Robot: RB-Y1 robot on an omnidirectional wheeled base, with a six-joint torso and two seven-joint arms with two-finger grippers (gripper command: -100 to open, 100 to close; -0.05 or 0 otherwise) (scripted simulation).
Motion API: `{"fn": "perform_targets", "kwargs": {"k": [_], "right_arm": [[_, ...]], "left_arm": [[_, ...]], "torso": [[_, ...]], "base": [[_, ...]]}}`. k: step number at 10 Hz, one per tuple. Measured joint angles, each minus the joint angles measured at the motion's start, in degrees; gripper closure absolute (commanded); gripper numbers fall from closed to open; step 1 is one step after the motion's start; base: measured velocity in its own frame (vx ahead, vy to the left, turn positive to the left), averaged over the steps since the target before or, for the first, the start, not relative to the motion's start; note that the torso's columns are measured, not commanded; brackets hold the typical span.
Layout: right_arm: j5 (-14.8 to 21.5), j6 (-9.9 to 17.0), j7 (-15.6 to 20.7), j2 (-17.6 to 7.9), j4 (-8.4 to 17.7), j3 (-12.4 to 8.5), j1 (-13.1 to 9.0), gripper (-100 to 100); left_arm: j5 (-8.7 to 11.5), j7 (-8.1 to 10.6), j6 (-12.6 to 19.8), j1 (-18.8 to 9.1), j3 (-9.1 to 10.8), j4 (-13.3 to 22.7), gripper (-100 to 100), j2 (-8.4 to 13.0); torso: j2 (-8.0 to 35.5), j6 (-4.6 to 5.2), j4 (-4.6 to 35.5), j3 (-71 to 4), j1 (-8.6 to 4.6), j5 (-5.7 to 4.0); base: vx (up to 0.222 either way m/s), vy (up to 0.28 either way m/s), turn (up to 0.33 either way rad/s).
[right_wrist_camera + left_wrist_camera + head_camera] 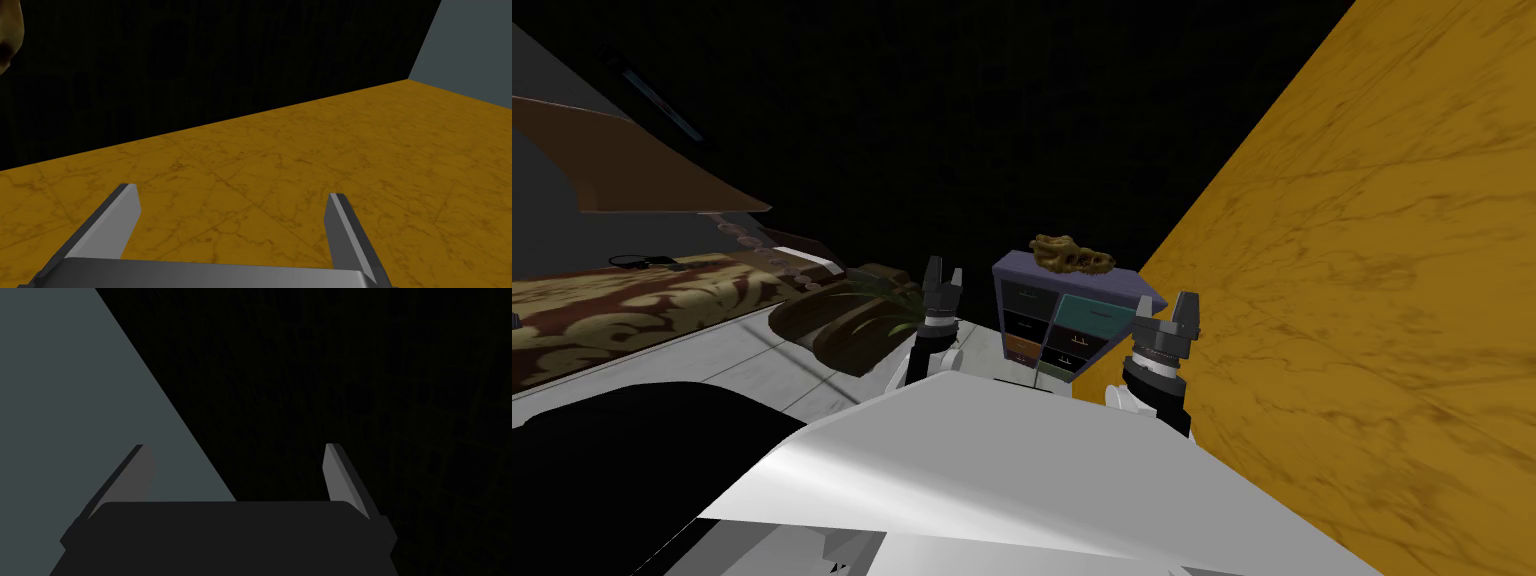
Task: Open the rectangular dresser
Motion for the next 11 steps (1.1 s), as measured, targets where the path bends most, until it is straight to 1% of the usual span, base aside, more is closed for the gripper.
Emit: {"fn": "perform_targets", "kwargs": {"k": [1, 2, 9, 10, 11], "right_arm": [[0.0, 0.0, 0.0, 0.0, 0.0, 0.0, 0.0, 0], [0.0, 0.0, 0.0, 0.0, 0.0, 0.0, 0.0, 0], [0.0, -0.01, 0.0, 0.0, -0.02, 0.0, 0.0, 0], [0.0, -0.01, 0.0, 0.0, -0.02, 0.0, 0.0, -100], [0.18, 0.08, 0.36, -1.25, 0.12, -0.11, -0.08, -100]], "left_arm": [[0.0, 0.0, 0.0, 0.0, 0.0, 0.0, 0, 0.0], [0.0, 0.0, 0.0, 0.0, 0.0, 0.0, 0, 0.0], [0.0, 0.0, -0.01, 0.0, 0.0, -0.02, 0, 0.0], [0.0, 0.0, -0.01, 0.0, 0.0, -0.02, 0, 0.0], [0.0, 0.0, 0.0, 0.0, 0.0, 0.0, 0, 0.0]], "torso": [[2.32, 0.0, 2.35, -4.67, 0.0, 0.0], [5.97, 0.0, 6.0, -12.0, 0.0, 0.0], [35.39, 0.0, 35.37, -70.73, 0.0, 0.0], [39.62, 0.0, 39.6, -79.19, 0.0, 0.0], [41.55, 0.0, 41.49, -83.14, 0.05, 0.01]], "base": [[0.0, 0.0, 0.0], [0.0, 0.0, 0.0], [0.0, 0.0, 0.0], [0.007, 0.019, -0.003], [0.003, 0.047, -0.008]]}}
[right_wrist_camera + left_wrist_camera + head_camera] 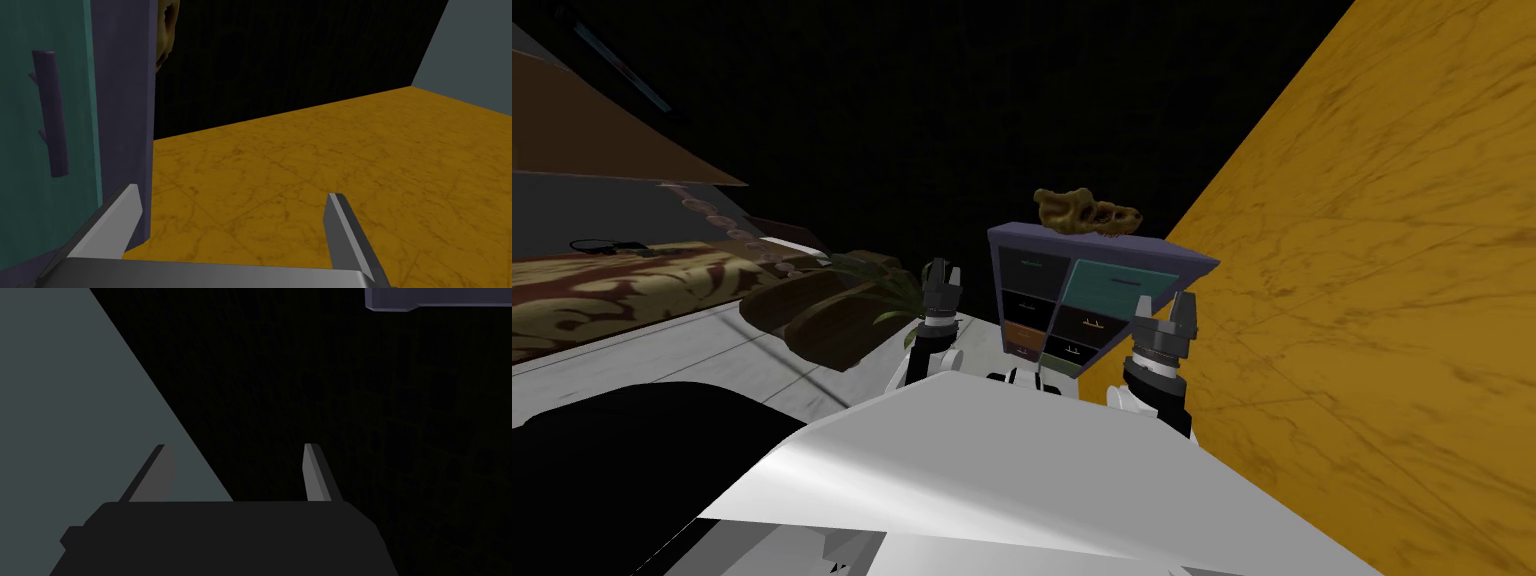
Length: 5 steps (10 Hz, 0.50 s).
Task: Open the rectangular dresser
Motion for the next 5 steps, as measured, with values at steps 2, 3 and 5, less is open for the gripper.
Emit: {"fn": "perform_targets", "kwargs": {"k": [2, 3, 5], "right_arm": [[0.51, -0.07, 1.42, -3.24, 0.86, -0.68, -0.29, -100], [0.97, -0.05, 2.5, -4.68, 1.51, -1.02, -0.6, -100], [2.03, 0.25, 5.21, -7.37, 2.56, -1.96, -1.15, -100]], "left_arm": [[0.0, 0.0, 0.0, 0.0, -0.01, 0.01, 0, -0.01], [0.0, 0.0, 0.0, 0.0, -0.01, 0.01, 0, -0.01], [0.0, 0.0, 0.0, 0.0, -0.01, 0.01, 0, -0.01]], "torso": [[0.68, 0.0, 0.73, -1.38, 0.08, 0.03], [0.69, 0.0, 0.77, -1.44, 0.06, 0.02], [0.71, 0.0, 0.79, -1.45, 0.03, 0.01]], "base": [[0.003, 0.073, -0.012], [0.019, 0.089, -0.013], [0.017, 0.109, -0.018]]}}
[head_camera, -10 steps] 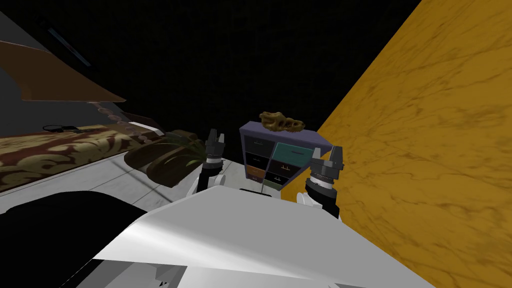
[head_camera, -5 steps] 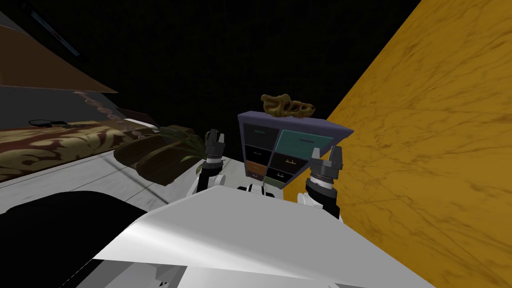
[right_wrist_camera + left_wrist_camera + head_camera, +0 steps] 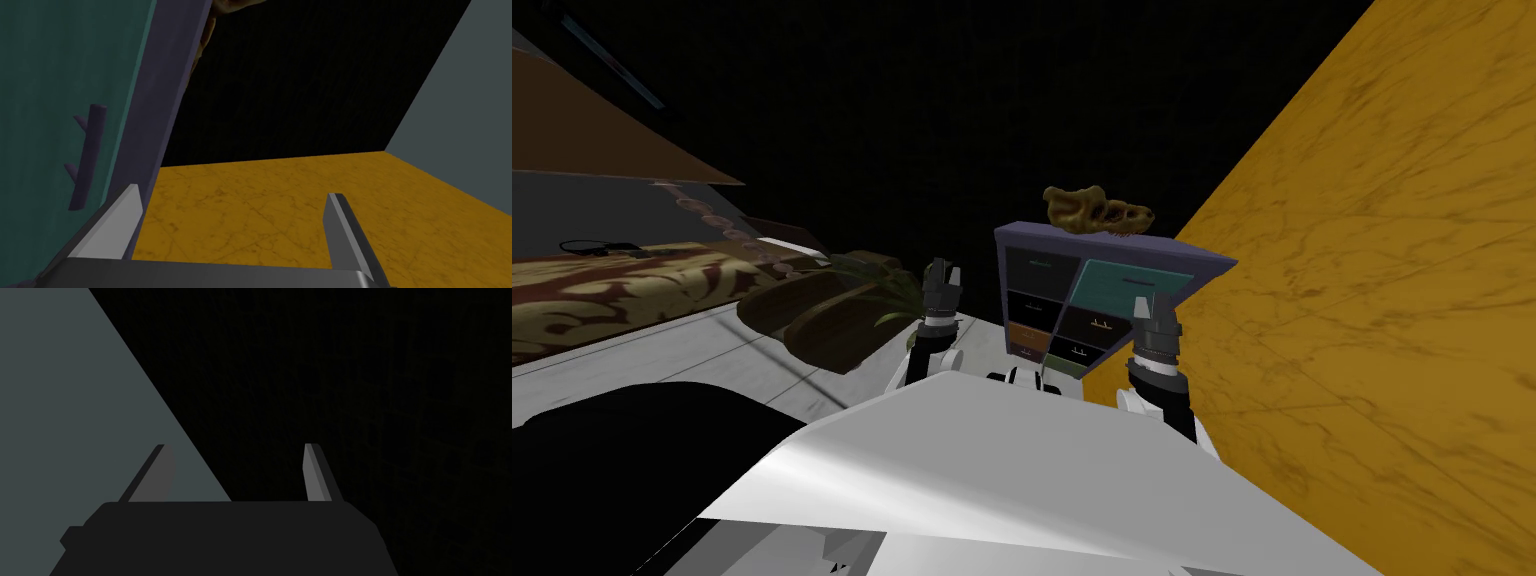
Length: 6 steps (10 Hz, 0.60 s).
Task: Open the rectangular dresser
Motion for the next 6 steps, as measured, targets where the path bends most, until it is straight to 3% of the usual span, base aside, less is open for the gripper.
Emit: {"fn": "perform_targets", "kwargs": {"k": [6], "right_arm": [[3.69, 0.19, 9.22, -5.19, 4.38, -3.38, -1.8, -100]], "left_arm": [[0.0, 0.0, 0.0, 0.0, 0.0, 0.0, 0, 0.0]], "torso": [[0.02, 0.0, 0.01, 0.02, -0.06, -0.03]], "base": [[0.012, 0.108, -0.015]]}}
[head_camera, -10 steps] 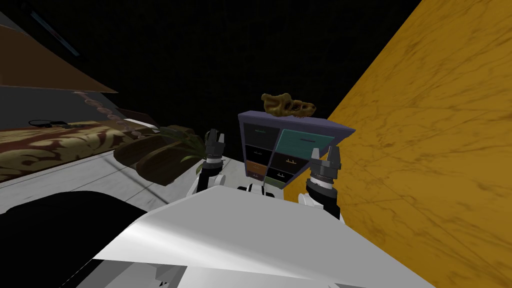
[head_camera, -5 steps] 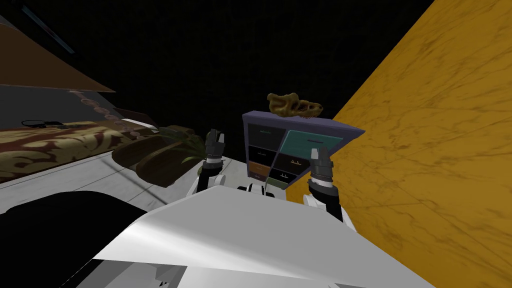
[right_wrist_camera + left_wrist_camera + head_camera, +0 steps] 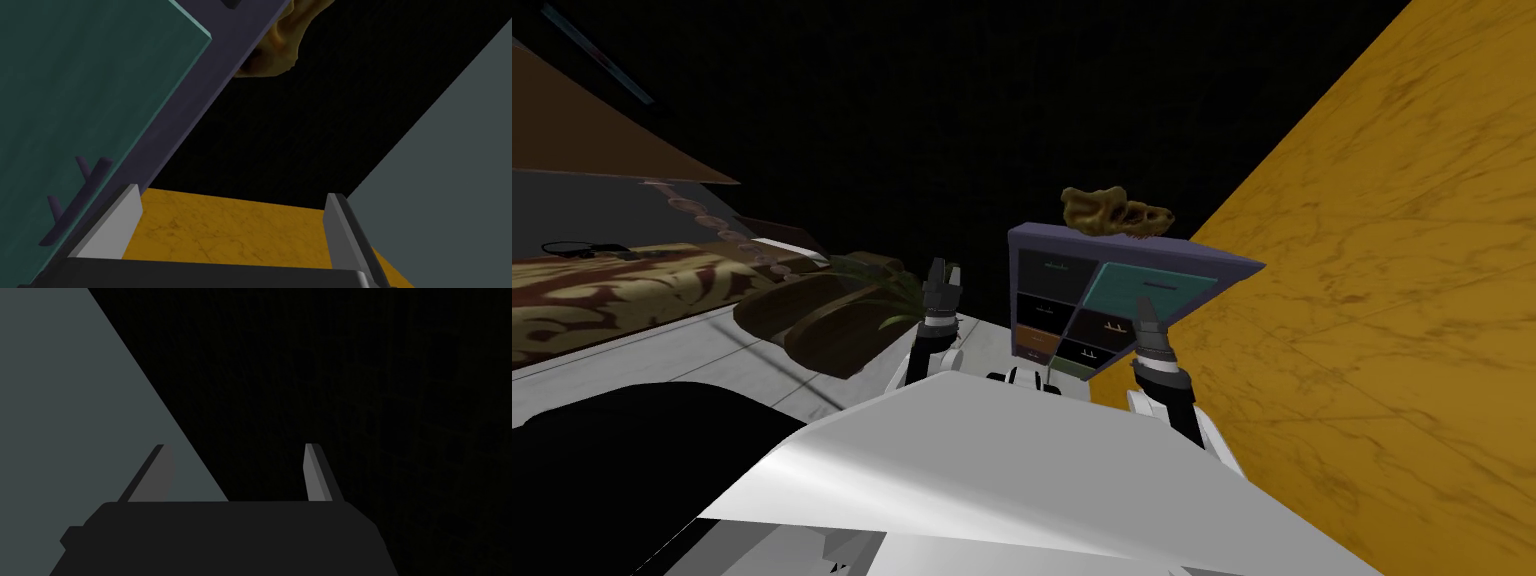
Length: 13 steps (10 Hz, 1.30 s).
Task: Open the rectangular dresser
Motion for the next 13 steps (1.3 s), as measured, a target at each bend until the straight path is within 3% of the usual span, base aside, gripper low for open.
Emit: {"fn": "perform_targets", "kwargs": {"k": [13], "right_arm": [[6.84, 0.68, 17.65, -5.6, 7.26, -6.08, -3.53, -100]], "left_arm": [[0.0, 0.0, 0.0, 0.0, 0.0, 0.0, 0, 0.0]], "torso": [[-0.02, -0.01, 0.0, -0.01, 0.08, 0.03]], "base": [[0.011, 0.097, -0.014]]}}
